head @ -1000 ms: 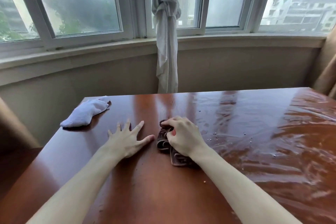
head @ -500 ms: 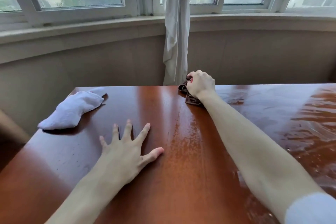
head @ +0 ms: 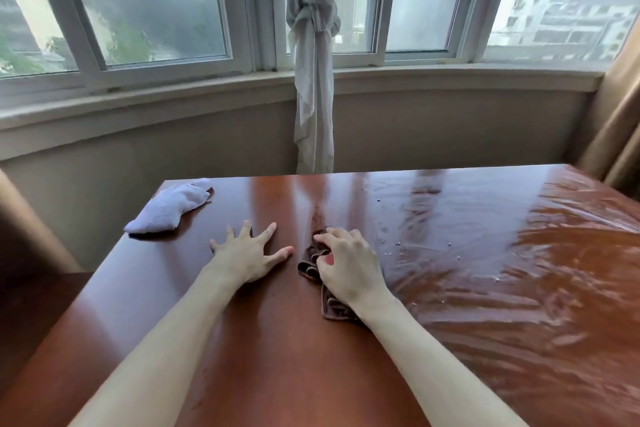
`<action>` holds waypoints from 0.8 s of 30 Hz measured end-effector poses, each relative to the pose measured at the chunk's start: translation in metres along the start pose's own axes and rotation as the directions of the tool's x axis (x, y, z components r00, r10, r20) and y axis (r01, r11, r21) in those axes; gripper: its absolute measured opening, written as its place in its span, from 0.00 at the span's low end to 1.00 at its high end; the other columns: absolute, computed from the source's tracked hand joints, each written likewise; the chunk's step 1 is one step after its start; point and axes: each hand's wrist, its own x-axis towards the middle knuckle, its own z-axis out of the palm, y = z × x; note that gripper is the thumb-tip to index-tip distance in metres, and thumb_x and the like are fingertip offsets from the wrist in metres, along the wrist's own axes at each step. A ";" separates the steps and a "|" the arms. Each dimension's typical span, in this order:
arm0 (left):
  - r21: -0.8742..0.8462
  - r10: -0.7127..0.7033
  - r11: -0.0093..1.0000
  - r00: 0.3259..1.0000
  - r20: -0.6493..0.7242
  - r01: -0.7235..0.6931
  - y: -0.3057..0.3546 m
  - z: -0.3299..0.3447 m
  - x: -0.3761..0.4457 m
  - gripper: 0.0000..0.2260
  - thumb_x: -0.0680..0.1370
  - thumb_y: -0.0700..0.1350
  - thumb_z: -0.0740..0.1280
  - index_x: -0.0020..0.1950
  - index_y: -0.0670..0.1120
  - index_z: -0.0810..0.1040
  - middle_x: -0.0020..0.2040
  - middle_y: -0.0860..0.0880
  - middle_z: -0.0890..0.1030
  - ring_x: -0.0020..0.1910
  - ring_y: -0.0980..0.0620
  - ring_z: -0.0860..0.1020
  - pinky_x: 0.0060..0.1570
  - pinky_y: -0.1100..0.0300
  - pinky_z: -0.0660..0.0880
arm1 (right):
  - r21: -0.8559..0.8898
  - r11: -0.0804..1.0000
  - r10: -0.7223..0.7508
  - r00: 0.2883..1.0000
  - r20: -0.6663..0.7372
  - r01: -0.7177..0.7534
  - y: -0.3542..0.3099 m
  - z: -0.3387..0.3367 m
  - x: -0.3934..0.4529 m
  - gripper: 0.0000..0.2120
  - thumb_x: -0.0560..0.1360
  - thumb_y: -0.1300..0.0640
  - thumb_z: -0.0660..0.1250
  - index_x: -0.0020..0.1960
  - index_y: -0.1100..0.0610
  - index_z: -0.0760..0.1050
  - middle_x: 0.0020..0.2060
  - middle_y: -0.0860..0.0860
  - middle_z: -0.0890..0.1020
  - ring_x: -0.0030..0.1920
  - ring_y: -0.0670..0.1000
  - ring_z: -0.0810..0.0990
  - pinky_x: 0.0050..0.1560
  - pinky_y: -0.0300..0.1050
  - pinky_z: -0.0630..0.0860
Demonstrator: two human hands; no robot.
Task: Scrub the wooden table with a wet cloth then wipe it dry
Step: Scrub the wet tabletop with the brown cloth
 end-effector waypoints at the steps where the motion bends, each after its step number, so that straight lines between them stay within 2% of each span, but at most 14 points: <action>1: -0.004 0.002 1.000 1.000 0.002 -0.002 0.000 -0.001 -0.003 0.38 0.73 0.79 0.47 0.80 0.67 0.48 0.82 0.45 0.53 0.79 0.37 0.53 0.71 0.29 0.56 | -0.005 1.000 -0.009 1.000 -0.013 0.009 -0.004 -0.003 -0.016 0.22 0.73 0.55 0.63 0.65 0.49 0.81 0.62 0.46 0.81 0.58 0.55 0.77 0.59 0.51 0.77; 4: 0.002 0.015 1.000 1.000 -0.009 -0.015 -0.001 -0.001 -0.007 0.38 0.72 0.79 0.45 0.80 0.67 0.49 0.82 0.45 0.54 0.79 0.36 0.54 0.71 0.29 0.56 | -0.011 1.000 -0.015 0.999 -0.048 0.014 -0.008 -0.005 -0.037 0.23 0.71 0.54 0.61 0.64 0.48 0.81 0.62 0.45 0.81 0.57 0.54 0.77 0.58 0.50 0.78; 7: 0.005 0.024 1.000 1.000 -0.015 -0.024 -0.005 0.003 -0.004 0.38 0.72 0.79 0.44 0.80 0.67 0.49 0.82 0.45 0.54 0.79 0.37 0.53 0.71 0.29 0.56 | -0.017 1.000 0.002 1.000 -0.025 -0.003 -0.003 -0.003 -0.014 0.21 0.74 0.56 0.63 0.65 0.48 0.80 0.61 0.45 0.81 0.59 0.53 0.76 0.57 0.49 0.77; 11: 0.003 0.035 0.999 0.999 -0.015 -0.035 -0.008 0.006 0.002 0.38 0.72 0.79 0.44 0.80 0.67 0.48 0.81 0.46 0.54 0.79 0.37 0.53 0.72 0.29 0.56 | -0.040 0.998 0.047 0.999 -0.022 -0.048 0.019 0.009 0.051 0.20 0.76 0.58 0.63 0.65 0.48 0.81 0.60 0.48 0.81 0.58 0.56 0.77 0.54 0.49 0.76; 15: 0.015 0.037 0.999 0.999 -0.006 -0.037 -0.007 0.008 0.005 0.37 0.73 0.78 0.44 0.80 0.67 0.46 0.82 0.47 0.50 0.80 0.39 0.50 0.74 0.31 0.53 | -0.058 0.992 0.113 0.993 -0.031 -0.114 0.047 0.031 0.135 0.19 0.76 0.58 0.62 0.64 0.48 0.81 0.58 0.51 0.81 0.59 0.59 0.78 0.54 0.49 0.74; 18: 0.033 0.040 0.999 0.999 -0.018 -0.040 -0.008 0.010 0.007 0.38 0.71 0.77 0.42 0.80 0.67 0.44 0.82 0.48 0.48 0.80 0.39 0.48 0.75 0.33 0.53 | -0.052 0.989 0.140 0.989 -0.046 -0.142 0.067 0.047 0.195 0.19 0.76 0.58 0.62 0.62 0.48 0.82 0.59 0.51 0.81 0.60 0.59 0.78 0.52 0.47 0.72; 24: 0.040 0.027 0.999 1.000 0.005 -0.027 -0.006 0.008 0.007 0.39 0.69 0.77 0.37 0.79 0.68 0.38 0.83 0.49 0.43 0.81 0.39 0.44 0.76 0.35 0.50 | -0.096 0.983 0.150 0.988 -0.036 -0.153 0.082 0.059 0.251 0.18 0.75 0.57 0.62 0.62 0.47 0.83 0.59 0.52 0.81 0.60 0.59 0.78 0.56 0.49 0.74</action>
